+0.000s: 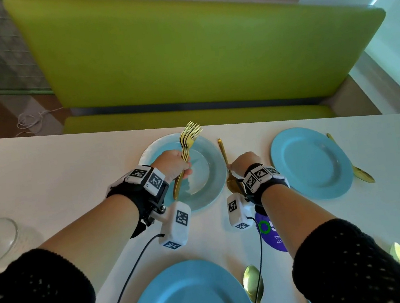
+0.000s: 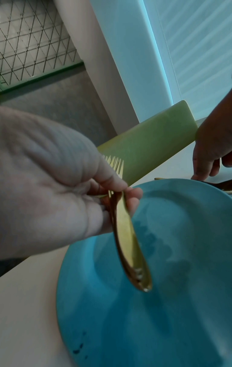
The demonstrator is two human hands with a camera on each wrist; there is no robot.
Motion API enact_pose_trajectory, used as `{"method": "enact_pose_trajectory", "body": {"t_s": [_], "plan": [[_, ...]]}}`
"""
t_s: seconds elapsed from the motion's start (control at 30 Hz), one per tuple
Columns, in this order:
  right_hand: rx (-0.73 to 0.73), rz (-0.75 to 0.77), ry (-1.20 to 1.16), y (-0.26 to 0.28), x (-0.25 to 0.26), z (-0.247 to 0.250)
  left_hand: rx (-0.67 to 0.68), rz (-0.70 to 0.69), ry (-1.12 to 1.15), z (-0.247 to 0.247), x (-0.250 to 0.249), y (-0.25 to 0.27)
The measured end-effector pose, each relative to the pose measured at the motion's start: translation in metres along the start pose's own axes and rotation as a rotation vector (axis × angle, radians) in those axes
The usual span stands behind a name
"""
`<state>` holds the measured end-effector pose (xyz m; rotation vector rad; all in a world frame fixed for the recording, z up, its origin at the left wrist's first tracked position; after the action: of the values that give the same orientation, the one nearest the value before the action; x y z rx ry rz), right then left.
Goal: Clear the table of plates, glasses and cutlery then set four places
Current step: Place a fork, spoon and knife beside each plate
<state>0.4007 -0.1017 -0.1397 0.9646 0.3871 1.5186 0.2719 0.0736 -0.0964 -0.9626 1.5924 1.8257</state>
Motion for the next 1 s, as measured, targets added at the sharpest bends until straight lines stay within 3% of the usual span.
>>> {"method": "enact_pose_trajectory", "body": {"t_s": [0.23, 0.33, 0.43, 0.53, 0.67, 0.8, 1.0], "plan": [[-0.089, 0.004, 0.271, 0.016, 0.015, 0.008, 0.045, -0.006, -0.035, -0.006, -0.004, 0.003], [-0.149, 0.135, 0.239, 0.028, 0.026, 0.019, 0.044, 0.001, -0.031, -0.007, -0.005, 0.004], [-0.272, 0.327, 0.054, 0.048, 0.04, 0.034, 0.043, -0.009, 0.026, -0.009, -0.008, 0.005], [-0.366, 0.526, 0.109, 0.07, 0.061, 0.036, 0.045, 0.001, 0.045, -0.013, -0.009, 0.003], [-0.258, 0.727, 0.384, 0.092, 0.082, 0.006, 0.098, 0.012, -0.055, -0.023, -0.011, 0.001], [-0.203, 0.759, 0.57, 0.097, 0.081, -0.01, 0.158, 0.022, -0.217, -0.036, -0.013, 0.002], [-0.143, 0.72, 0.653, 0.096, 0.067, -0.005, 0.211, -0.009, -0.177, -0.055, -0.01, 0.001]]}}
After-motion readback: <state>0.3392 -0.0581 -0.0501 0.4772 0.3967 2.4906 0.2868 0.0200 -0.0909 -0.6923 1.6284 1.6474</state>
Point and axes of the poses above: each hand's wrist, its own y-axis away from the middle knuckle, its own z-axis out of the back of the hand, x = y × z, the point moved 8 cm from there along -y, towards the middle knuckle, and after that the axes turned 13 degrees about x, right-handed, at the moved point
